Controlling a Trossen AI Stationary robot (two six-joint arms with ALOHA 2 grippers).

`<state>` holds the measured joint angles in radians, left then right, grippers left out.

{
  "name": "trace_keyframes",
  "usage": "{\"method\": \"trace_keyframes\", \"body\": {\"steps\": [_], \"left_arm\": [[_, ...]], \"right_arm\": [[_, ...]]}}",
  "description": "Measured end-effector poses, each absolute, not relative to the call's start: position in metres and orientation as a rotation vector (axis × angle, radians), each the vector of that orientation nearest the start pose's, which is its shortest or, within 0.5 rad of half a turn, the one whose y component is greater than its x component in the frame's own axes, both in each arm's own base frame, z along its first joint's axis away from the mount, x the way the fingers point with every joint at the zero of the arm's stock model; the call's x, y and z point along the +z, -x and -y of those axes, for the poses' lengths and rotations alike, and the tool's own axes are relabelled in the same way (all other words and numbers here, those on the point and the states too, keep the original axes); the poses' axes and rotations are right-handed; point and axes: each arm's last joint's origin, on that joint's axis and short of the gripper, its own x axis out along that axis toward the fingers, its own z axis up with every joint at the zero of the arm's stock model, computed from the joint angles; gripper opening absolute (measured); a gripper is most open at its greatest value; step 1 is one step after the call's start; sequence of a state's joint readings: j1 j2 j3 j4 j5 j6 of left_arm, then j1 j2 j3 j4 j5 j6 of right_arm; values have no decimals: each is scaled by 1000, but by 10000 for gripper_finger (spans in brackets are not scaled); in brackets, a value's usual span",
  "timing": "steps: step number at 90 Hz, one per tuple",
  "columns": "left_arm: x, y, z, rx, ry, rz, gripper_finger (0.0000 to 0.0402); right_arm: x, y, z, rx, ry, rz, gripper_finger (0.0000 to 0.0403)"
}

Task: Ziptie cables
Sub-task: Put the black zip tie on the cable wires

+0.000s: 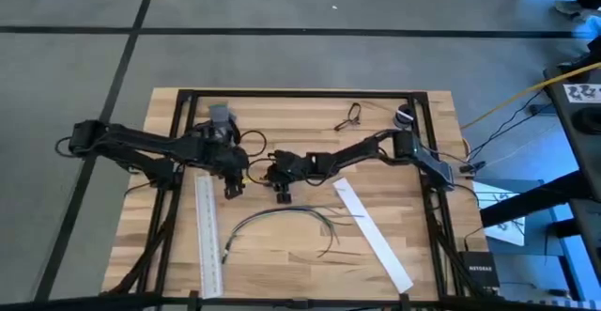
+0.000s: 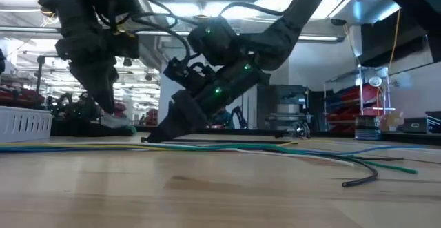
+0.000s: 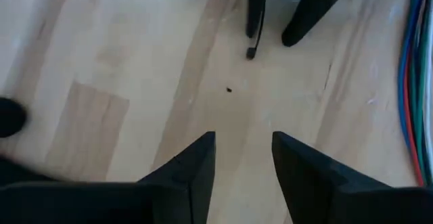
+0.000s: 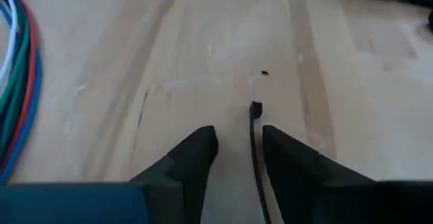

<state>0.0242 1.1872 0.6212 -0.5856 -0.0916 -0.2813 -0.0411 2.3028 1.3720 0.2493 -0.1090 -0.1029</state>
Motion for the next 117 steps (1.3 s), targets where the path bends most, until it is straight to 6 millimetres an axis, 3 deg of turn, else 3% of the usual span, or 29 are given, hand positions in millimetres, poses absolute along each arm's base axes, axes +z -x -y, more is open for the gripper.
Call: {"method": "trace_keyframes", "body": {"steps": [17,31,46,83,97,117], "left_arm": [[172,-197,-8,269,205,-1111,131],[171,-198,-8,268,207,-1093,131],[171,-199,-8,264,183,-1086,131],[190,-198,-6,323,67,-924,131],[201,-200,-1,336,22,-808,131],[212,-212,6,285,-21,-651,131]], "right_arm": [[75,-462,21,78,-2,-731,10],[74,-461,24,98,-26,-735,4],[90,-458,23,138,-47,-738,0],[171,-437,22,100,16,-732,0],[213,-425,23,59,41,-618,0],[255,-402,22,10,52,-425,0]]}}
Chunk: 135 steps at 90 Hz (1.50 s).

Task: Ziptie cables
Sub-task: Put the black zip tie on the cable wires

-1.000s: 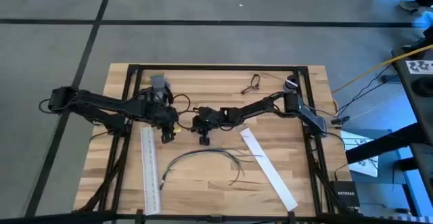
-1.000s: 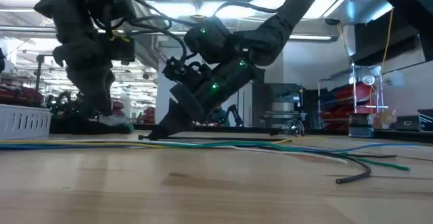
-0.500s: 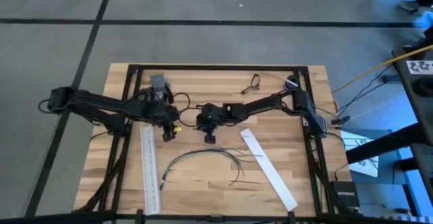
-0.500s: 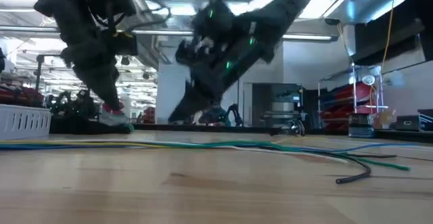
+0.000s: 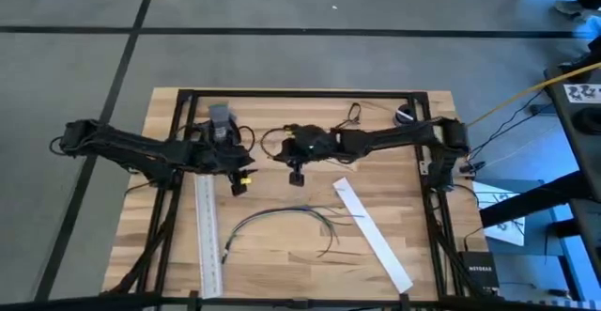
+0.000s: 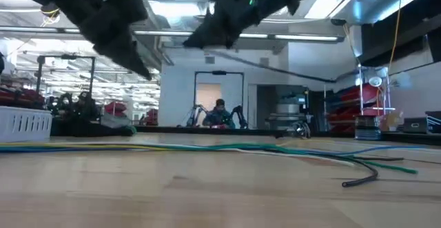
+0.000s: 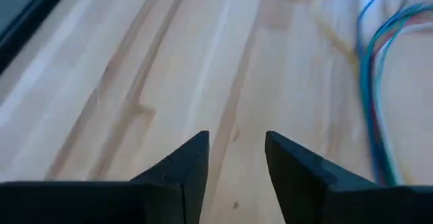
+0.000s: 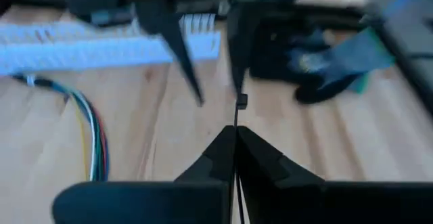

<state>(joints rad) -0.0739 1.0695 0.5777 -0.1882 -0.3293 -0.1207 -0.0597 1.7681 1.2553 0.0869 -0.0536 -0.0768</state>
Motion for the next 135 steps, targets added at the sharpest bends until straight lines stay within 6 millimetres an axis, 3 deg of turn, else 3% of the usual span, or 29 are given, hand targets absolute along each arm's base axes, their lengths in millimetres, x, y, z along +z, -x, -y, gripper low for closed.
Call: {"method": "trace_keyframes", "body": {"steps": [9,33,54,75,101,135], "left_arm": [[220,-217,7,275,-34,-564,131],[242,-228,8,265,-23,-309,131],[242,-242,9,265,3,-212,131],[232,-267,11,262,15,-90,131],[227,-277,7,258,16,-33,131],[221,-278,14,222,-252,-121,131]], "right_arm": [[264,-392,22,3,36,-328,0],[243,-361,20,-15,-57,-88,0],[234,-344,19,1,-149,99,0],[235,-343,18,26,-171,123,0],[235,-343,18,31,-172,120,0],[235,-343,19,14,-207,116,0]]}}
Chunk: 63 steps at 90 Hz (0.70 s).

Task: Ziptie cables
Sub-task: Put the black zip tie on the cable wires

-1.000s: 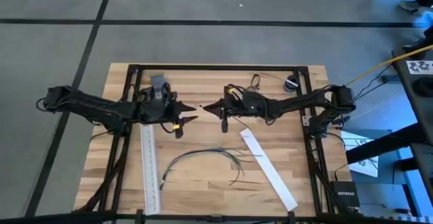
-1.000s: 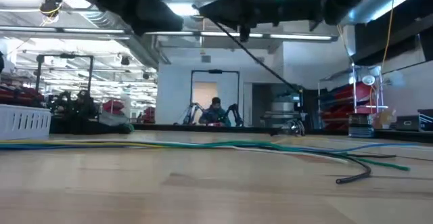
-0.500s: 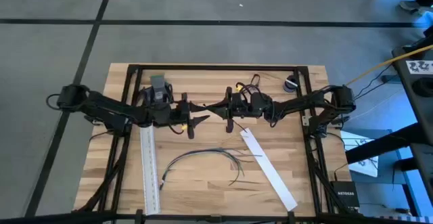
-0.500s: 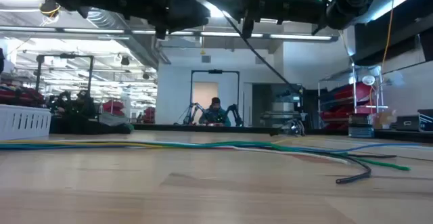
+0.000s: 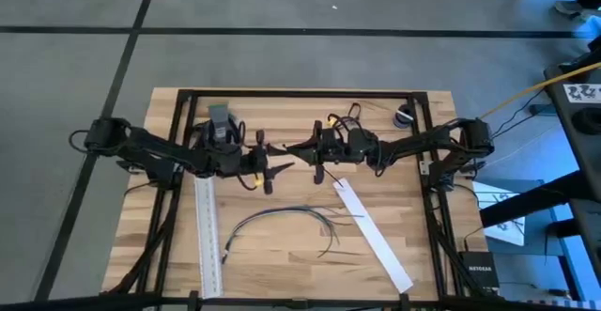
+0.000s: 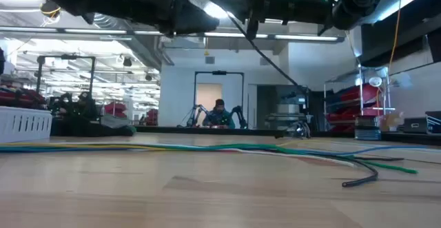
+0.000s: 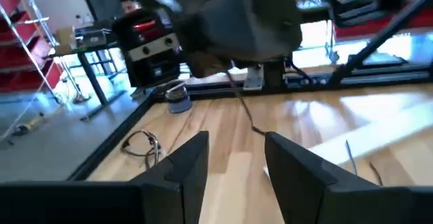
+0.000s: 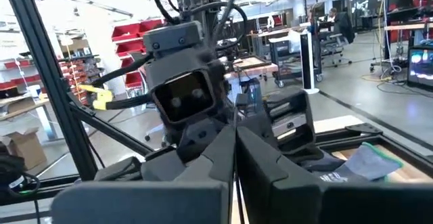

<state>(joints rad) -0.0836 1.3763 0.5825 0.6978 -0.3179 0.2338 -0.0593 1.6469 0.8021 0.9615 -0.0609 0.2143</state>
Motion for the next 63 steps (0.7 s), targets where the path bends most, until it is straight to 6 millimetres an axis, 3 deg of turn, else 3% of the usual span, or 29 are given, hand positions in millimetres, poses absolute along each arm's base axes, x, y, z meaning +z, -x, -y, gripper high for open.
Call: {"method": "trace_keyframes", "body": {"steps": [20,34,41,50,63], "left_arm": [[219,-276,30,171,-603,-183,131],[219,-274,33,239,-668,-206,131],[219,-274,32,279,-599,-203,131],[222,-275,30,310,-374,-145,131],[223,-277,24,242,-129,-86,131]], "right_arm": [[234,-343,20,-8,-290,119,0],[233,-343,19,-10,-305,103,0],[233,-343,19,-11,-305,102,0],[233,-343,20,-12,-283,102,0],[234,-343,20,-12,-254,109,0]]}}
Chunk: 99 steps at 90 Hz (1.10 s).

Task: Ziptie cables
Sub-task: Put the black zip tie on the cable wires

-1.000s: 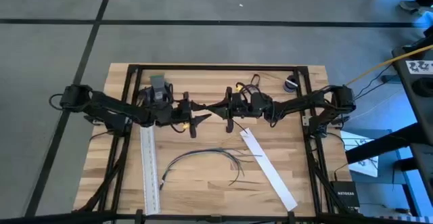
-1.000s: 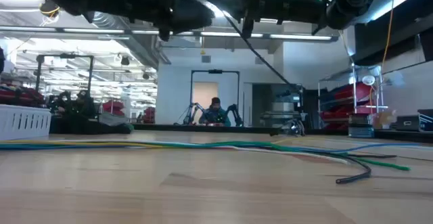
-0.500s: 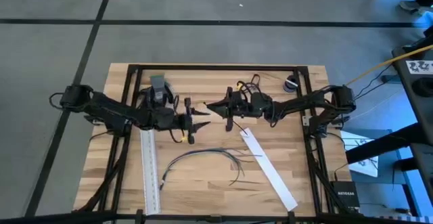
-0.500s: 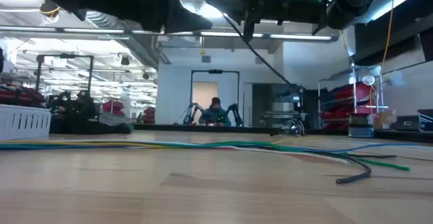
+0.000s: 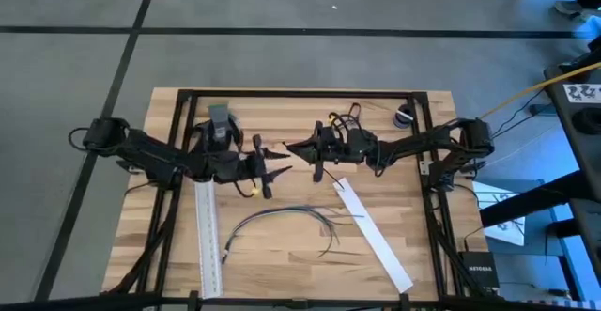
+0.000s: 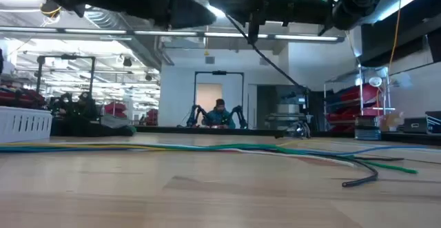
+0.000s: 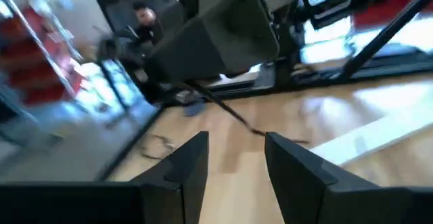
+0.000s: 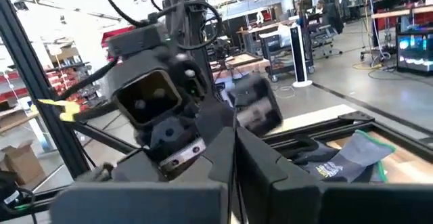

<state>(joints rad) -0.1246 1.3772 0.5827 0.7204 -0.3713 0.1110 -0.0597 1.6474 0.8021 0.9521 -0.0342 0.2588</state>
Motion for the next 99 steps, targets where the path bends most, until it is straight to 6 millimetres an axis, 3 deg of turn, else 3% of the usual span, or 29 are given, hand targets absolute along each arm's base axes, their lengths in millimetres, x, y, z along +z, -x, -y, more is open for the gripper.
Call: {"method": "trace_keyframes", "body": {"steps": [21,81,99], "left_arm": [[229,-283,15,234,-45,44,131],[228,-288,2,222,-35,106,130],[227,-290,1,232,-69,128,73]], "right_arm": [[235,-343,19,-2,-251,125,0],[235,-343,19,2,-254,125,0],[236,-343,19,7,-254,132,0]]}}
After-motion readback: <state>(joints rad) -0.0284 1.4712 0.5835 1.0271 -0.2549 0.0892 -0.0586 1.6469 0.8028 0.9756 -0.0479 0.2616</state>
